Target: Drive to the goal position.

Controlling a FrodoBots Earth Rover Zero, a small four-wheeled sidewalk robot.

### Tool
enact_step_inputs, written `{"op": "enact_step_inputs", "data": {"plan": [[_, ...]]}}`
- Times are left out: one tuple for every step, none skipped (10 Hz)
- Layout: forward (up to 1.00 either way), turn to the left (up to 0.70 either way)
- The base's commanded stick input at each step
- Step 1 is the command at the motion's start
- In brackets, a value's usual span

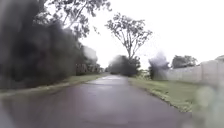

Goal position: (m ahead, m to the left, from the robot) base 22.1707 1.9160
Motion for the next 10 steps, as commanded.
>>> {"op": "enact_step_inputs", "data": {"plan": [[0.85, 0.00], [0.85, 0.00], [0.85, 0.00], [0.85, 0.00], [0.85, 0.00], [0.85, 0.00], [0.85, 0.00], [0.85, 0.00], [0.85, 0.00], [0.85, 0.00]]}}
